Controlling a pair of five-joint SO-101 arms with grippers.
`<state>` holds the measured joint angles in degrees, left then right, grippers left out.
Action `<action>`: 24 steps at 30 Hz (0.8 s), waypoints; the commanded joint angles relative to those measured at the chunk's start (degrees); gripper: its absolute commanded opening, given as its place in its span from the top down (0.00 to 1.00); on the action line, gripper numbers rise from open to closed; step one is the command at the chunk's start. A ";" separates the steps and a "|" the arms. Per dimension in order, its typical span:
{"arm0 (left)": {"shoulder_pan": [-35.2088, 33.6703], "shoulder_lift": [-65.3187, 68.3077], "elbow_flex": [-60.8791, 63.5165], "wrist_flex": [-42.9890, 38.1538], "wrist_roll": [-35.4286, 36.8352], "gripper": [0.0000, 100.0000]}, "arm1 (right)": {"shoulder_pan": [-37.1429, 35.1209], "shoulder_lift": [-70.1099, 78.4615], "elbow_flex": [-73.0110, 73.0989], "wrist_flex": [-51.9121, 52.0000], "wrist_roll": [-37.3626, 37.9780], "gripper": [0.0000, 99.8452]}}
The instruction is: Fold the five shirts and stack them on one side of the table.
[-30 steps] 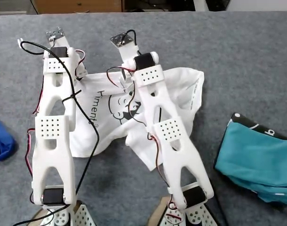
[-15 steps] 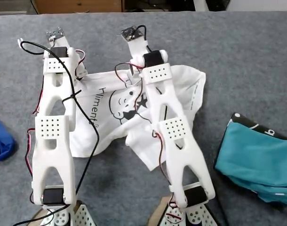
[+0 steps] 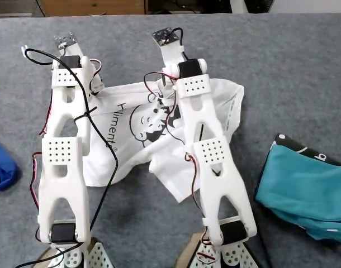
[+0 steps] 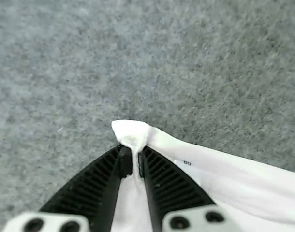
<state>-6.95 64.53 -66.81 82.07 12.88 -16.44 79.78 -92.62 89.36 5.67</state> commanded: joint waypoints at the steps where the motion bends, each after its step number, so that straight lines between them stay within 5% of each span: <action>1: -0.44 -0.48 -2.29 0.35 0.09 0.98 | 3.82 -4.79 -2.68 -1.05 -0.18 0.90; 5: -0.44 -0.48 -2.29 0.35 0.09 0.98 | 4.35 -6.81 -2.42 -2.73 -0.18 0.83; 24: -0.44 -0.48 -2.29 0.35 0.09 0.98 | 4.09 -5.23 -2.51 -13.19 1.41 0.83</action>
<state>-6.86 64.53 -66.81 82.07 12.88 -13.98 79.25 -92.62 77.41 6.99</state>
